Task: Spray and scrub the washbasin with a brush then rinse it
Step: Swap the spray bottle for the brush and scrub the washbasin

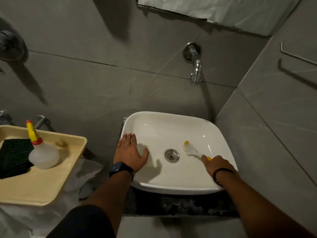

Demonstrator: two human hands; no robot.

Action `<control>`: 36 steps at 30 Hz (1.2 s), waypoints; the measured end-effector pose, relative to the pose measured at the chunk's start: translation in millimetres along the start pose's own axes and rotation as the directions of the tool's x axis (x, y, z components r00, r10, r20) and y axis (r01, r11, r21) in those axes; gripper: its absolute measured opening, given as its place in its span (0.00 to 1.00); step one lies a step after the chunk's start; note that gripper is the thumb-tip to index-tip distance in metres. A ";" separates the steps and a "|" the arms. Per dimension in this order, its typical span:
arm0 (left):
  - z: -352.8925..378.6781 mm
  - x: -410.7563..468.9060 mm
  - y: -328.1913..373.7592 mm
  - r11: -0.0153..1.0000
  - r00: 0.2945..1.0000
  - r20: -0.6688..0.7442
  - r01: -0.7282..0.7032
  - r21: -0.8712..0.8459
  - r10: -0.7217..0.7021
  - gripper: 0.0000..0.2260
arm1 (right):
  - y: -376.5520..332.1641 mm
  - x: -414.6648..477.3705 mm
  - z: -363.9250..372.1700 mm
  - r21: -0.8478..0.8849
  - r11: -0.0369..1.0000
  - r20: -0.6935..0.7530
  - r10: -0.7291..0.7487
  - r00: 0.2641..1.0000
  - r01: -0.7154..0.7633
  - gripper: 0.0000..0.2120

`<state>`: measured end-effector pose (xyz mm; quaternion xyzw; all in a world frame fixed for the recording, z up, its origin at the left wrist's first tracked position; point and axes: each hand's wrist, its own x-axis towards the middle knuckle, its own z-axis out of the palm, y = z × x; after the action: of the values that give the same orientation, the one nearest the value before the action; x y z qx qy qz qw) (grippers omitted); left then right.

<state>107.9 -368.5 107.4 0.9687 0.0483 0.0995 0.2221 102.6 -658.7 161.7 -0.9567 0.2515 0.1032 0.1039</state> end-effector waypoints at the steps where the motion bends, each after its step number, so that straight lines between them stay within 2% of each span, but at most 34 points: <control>1: -0.8 -0.1 0.3 1.000 1.000 0.008 0.002 -0.004 -0.002 0.34 | 7.1 -3.3 -4.1 0.011 1.000 0.068 0.004 0.998 -0.004 0.33; 3: -2.7 -0.8 1.6 1.000 1.000 0.018 0.004 -0.012 -0.004 0.34 | 15.9 -14.1 -6.8 -0.019 0.999 0.189 -0.047 0.981 0.052 0.35; 5: -3.9 -1.9 2.2 1.000 1.000 0.023 0.006 -0.006 -0.006 0.34 | 20.0 -24.2 -7.5 -0.100 0.989 0.156 -0.096 0.983 0.113 0.36; 7: -4.5 -2.9 2.9 1.000 1.000 0.024 0.002 0.001 -0.002 0.34 | 17.5 -31.5 -6.0 -0.079 0.991 0.137 -0.100 0.985 0.112 0.36; 10: -4.1 -2.0 2.8 1.000 1.000 0.027 0.002 0.007 -0.002 0.35 | -2.3 -41.8 7.8 -0.033 0.983 0.260 -0.168 0.951 0.183 0.37; 14: -1.9 -1.7 0.7 1.000 1.000 0.009 -0.001 0.004 0.001 0.36 | -35.6 -39.1 23.1 -0.024 0.983 0.049 -0.181 0.982 0.182 0.32; 16: -0.5 -1.5 0.0 1.000 1.000 -0.002 0.000 0.000 0.000 0.35 | -51.4 -33.7 28.1 0.025 0.983 0.120 -0.184 0.976 0.182 0.34; 18: 0.2 -0.7 -0.3 1.000 1.000 -0.012 0.001 -0.004 -0.001 0.35 | -59.9 -29.9 31.6 -0.005 0.976 0.156 -0.216 0.964 0.219 0.36; 20: 0.0 -1.1 0.0 1.000 1.000 -0.012 0.001 -0.001 -0.001 0.35 | -55.1 -22.1 27.5 -0.031 0.985 0.046 -0.170 0.984 0.172 0.35; 22: -0.1 -1.4 0.1 1.000 1.000 -0.020 -0.003 -0.004 0.003 0.35 | -41.2 -10.7 18.7 0.001 0.998 -0.021 -0.062 0.998 0.062 0.33; 25: 0.2 0.3 -0.2 1.000 1.000 -0.009 0.001 -0.003 -0.001 0.34 | -18.0 -5.1 3.6 -0.001 0.999 0.069 -0.033 0.997 0.033 0.33; 28: -1.2 -0.9 1.0 1.000 1.000 0.005 -0.003 -0.002 0.003 0.34 | 6.6 -9.4 -4.4 -0.082 0.997 -0.005 0.001 1.000 -0.002 0.34; 30: -1.8 -1.5 0.9 1.000 1.000 0.000 -0.005 0.001 0.005 0.35 | 14.3 -11.9 -5.8 -0.042 0.999 0.048 0.031 0.998 -0.029 0.34; 32: -2.6 -1.2 1.3 1.000 1.000 -0.001 -0.003 0.004 0.003 0.36 | 13.4 -16.7 -4.4 -0.053 0.998 0.181 -0.021 0.983 0.032 0.36; 33: -3.1 -0.9 1.6 1.000 1.000 0.002 0.000 0.003 0.000 0.36 | 12.7 -19.2 -4.1 -0.086 0.994 0.190 -0.056 0.980 0.073 0.36; 36: -3.0 -2.1 2.4 1.000 1.000 0.007 0.001 -0.010 -0.001 0.35 | 18.5 -22.5 -7.1 -0.151 0.987 -0.003 -0.057 0.998 0.056 0.34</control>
<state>105.4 -369.6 110.7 0.9679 0.0473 0.0961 0.2273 75.2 -665.9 171.5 -0.9690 0.2159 0.1154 0.0330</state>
